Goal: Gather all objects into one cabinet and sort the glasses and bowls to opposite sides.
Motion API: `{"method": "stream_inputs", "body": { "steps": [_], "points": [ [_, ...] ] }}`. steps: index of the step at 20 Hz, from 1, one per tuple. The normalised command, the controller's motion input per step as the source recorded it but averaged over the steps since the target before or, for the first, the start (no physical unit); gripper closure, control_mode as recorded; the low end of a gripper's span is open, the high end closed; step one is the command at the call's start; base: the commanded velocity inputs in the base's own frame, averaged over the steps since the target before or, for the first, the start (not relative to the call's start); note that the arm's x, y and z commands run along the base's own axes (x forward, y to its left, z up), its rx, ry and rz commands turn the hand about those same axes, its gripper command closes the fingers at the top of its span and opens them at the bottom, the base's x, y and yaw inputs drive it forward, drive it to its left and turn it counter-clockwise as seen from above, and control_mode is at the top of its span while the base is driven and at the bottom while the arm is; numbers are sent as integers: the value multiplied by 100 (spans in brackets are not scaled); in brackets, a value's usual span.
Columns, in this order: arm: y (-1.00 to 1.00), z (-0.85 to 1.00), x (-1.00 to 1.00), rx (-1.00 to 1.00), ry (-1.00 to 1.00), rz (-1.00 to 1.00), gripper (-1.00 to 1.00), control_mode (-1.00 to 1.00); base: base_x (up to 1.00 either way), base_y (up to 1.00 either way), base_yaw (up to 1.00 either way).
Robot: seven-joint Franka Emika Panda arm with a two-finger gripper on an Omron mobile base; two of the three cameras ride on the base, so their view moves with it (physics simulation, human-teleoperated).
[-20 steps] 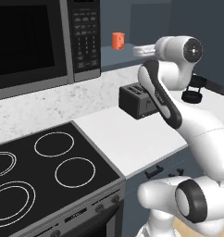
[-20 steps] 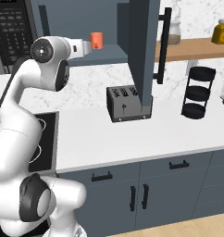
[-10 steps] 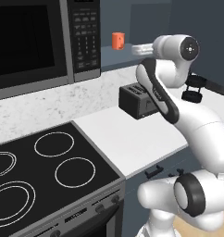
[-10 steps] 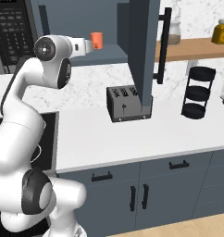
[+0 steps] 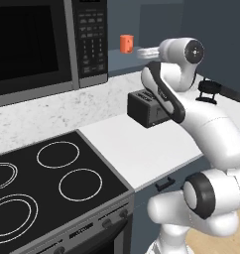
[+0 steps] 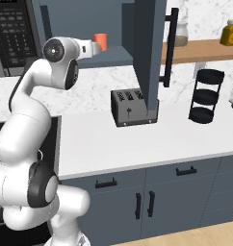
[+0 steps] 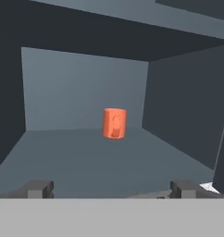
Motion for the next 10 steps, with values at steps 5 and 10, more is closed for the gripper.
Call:
{"method": "stream_inputs", "body": {
  "steps": [5,10],
  "points": [
    [0,-1,42,0,6,0,-100,-100,0,0,0],
    [0,0,49,0,5,0,-100,-100,0,0,0]
  ]
}}
